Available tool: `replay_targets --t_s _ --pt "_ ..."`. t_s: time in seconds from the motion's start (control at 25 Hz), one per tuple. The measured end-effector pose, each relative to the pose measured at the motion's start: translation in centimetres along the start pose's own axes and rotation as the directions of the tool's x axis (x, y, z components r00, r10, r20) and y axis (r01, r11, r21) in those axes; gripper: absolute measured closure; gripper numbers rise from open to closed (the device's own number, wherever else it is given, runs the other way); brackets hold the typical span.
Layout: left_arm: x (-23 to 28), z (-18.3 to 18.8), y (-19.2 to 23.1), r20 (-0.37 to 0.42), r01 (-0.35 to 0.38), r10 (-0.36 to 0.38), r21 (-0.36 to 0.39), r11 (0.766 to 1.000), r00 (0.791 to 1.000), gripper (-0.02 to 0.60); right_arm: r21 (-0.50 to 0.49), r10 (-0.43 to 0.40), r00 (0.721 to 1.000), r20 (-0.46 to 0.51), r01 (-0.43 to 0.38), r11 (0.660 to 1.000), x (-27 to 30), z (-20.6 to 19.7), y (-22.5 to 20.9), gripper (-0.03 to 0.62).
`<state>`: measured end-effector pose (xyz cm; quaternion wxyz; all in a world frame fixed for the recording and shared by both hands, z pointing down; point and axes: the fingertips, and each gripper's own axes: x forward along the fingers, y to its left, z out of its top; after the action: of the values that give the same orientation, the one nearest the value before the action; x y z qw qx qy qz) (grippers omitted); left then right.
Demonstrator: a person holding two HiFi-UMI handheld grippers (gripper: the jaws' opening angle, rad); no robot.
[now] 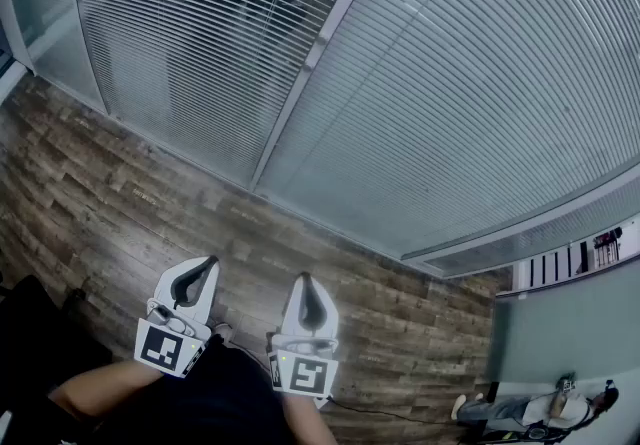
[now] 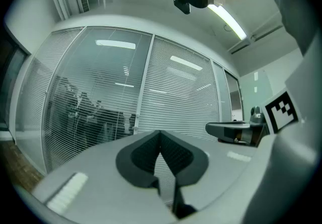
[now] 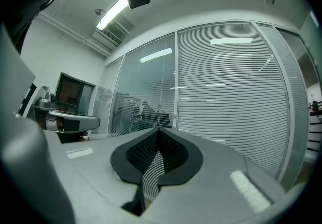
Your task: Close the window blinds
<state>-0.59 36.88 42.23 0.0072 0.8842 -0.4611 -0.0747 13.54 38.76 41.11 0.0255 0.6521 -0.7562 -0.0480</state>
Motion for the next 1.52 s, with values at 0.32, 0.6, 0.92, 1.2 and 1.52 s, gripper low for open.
replay_targets --t_s 0.32,0.6,0.92,1.2,1.52 --pt "1.1 0.0 -0.5 -0.017 0.012 -0.013 -0.025 1.0 1.0 0.58 0.03 0.043 0.999 -0.01 -0.043 0.999 0.7 -0.1 0.2 0.592" --pt "1.2 -0.1 -1.1 -0.014 0.02 -0.02 -0.017 1.0 1.0 0.58 0.015 0.024 1.0 0.003 -0.024 1.0 0.5 -0.3 -0.3 0.592" --pt "1.6 -0.8 -0.1 -0.057 0.022 -0.022 0.005 1.0 0.998 0.581 0.026 0.023 1.0 0.02 -0.024 0.999 0.6 0.1 -1.2 0.592" --pt "1.8 -2.2 0.6 -0.096 -0.017 0.019 0.012 1.0 0.995 0.58 0.04 0.077 0.996 -0.048 -0.076 0.996 1.7 -1.9 -1.4 0.592" --pt "4.3 -2.8 0.5 -0.09 0.007 -0.008 -0.005 1.0 0.996 0.58 0.027 0.074 0.996 -0.057 -0.073 0.997 3.3 -2.3 -2.4 0.592"
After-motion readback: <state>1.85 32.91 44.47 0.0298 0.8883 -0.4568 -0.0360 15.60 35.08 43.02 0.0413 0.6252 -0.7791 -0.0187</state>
